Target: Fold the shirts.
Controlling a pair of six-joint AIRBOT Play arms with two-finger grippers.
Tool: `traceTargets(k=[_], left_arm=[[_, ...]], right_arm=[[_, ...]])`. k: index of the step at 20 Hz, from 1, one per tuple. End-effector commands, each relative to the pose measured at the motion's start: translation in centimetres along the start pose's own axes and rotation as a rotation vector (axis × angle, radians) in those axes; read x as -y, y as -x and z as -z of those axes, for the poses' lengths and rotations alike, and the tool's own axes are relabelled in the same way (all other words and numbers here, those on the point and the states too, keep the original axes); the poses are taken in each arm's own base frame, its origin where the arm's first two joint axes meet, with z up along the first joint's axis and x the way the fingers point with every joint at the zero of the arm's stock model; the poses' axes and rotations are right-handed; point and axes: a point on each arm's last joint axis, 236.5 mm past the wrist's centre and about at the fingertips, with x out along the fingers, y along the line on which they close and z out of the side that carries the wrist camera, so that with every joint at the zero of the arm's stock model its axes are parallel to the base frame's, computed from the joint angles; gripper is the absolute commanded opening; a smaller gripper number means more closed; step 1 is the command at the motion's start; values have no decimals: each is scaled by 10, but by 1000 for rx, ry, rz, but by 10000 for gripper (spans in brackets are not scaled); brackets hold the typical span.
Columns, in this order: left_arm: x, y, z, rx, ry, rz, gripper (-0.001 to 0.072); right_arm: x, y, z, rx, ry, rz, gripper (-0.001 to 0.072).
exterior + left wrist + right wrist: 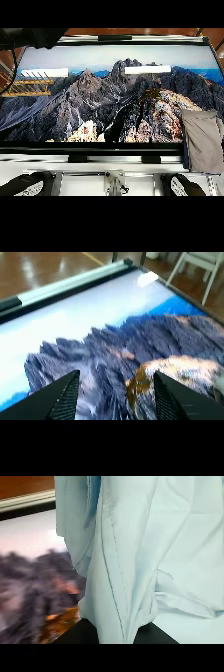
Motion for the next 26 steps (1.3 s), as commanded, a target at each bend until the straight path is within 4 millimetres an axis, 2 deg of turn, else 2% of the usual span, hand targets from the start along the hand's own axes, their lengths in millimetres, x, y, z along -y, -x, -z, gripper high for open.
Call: traceTargets(k=[1,3,4,6,9,11,13,15,17,21,26], left_arm=[[-1,-3,-41,176,-3,-52,536],[11,-6,-53,228,-47,-46,562],[20,-9,-54,234,-95,-33,625],[32,-12,-53,234,-110,-10,624],[27,-11,-55,241,-136,-31,612],[23,-10,-60,260,-146,-54,612],[19,-9,-65,282,-145,-70,612],[15,-13,-63,281,-146,-77,612],[10,-24,-54,257,-158,-79,613],[0,-43,-38,223,-184,-87,614],[-13,-45,-49,284,-177,-140,612]], right_arm=[[-144,26,-3,19,61,-605,60],[-175,25,9,-17,132,-682,60],[-189,21,17,-45,167,-703,60],[-219,13,38,-111,236,-753,60],[-261,-3,75,-212,383,-821,60],[-282,-15,95,-241,494,-827,60],[-298,-24,111,-261,574,-832,60],[-315,-24,116,-250,607,-865,60],[-329,-20,111,-200,619,-889,60],[-338,-10,116,-197,638,-920,60],[-348,1,119,-198,636,-962,60]])
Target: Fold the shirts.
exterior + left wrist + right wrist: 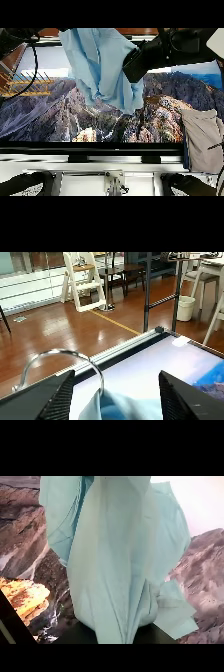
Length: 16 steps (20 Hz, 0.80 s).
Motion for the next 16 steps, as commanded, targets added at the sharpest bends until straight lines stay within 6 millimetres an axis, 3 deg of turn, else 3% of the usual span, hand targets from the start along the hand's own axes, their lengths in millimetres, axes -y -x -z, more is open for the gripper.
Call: traceTargets(k=[1,2,3,5,6,8,10,16], left_arm=[[-12,-4,-5,39,-6,-44,591],[-14,-4,-6,45,-6,-51,507],[-15,-4,-8,51,-6,-56,347],[-18,-4,-12,70,-5,-72,94],[-20,-3,-14,78,-6,-78,47],[-23,-2,-18,92,-6,-91,46],[-28,-1,-22,109,-12,-109,45],[-49,10,-31,125,-25,-156,45]], right_arm=[[-9,-1,-3,10,5,-26,60],[-9,-1,-3,10,5,-27,60],[-9,-1,-3,7,5,-27,60],[-9,-1,-2,5,6,-25,61],[-9,-1,-2,6,5,-25,63],[-8,-1,-2,6,5,-24,108],[-8,0,-2,6,7,-22,456],[21,28,5,-12,41,138,464]])
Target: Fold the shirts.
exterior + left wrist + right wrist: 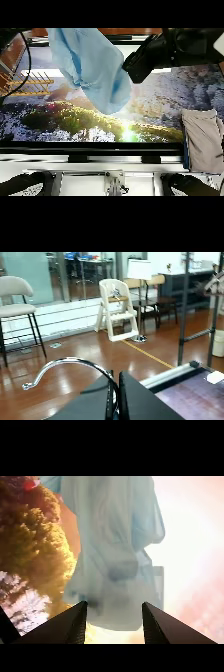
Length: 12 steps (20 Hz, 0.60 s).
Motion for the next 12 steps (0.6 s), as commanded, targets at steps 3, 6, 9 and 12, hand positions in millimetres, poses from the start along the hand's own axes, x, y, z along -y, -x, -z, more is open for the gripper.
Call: traceTargets(k=[3,6,9,12], left_arm=[[-6,3,-5,10,-3,-14,45],[-6,4,-7,13,-4,-15,45],[-6,5,-9,16,-5,-15,45],[-6,5,-9,16,-5,-15,45]], right_arm=[[9,1,7,-28,-50,41,465],[-8,-21,8,-46,-77,-57,465],[-15,-44,21,-109,-89,-107,465],[-7,-57,20,-105,-57,-88,404]])
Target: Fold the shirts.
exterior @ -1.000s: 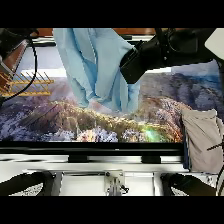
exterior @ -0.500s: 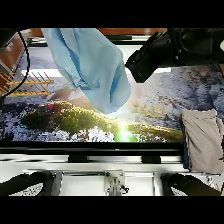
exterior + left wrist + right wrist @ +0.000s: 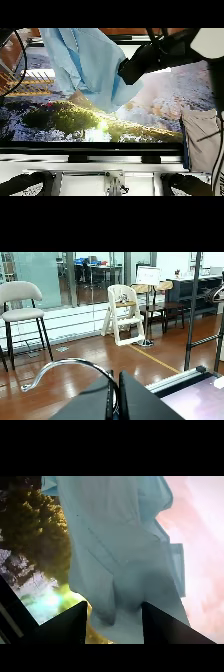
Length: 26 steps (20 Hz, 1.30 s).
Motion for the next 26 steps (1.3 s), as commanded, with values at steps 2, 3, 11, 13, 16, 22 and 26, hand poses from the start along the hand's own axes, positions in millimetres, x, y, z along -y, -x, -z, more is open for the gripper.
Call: traceTargets(k=[2,3,11,13,16,22,26], left_arm=[[-1,0,-1,3,-1,-3,45],[-2,0,-1,2,-2,-4,45],[-13,2,-1,1,-7,-26,45],[-13,2,-1,-1,-4,-24,45],[-12,4,-5,6,-6,-25,45],[-10,7,-8,7,-6,-18,45],[-5,7,-3,-15,-5,2,45]], right_arm=[[16,-12,-6,16,22,52,64],[25,-10,-4,8,30,90,65],[58,45,22,-75,53,299,60],[56,47,26,-87,33,291,60],[52,49,50,-188,9,277,60],[54,49,41,-143,-26,290,391],[48,56,-22,135,-5,272,622]])
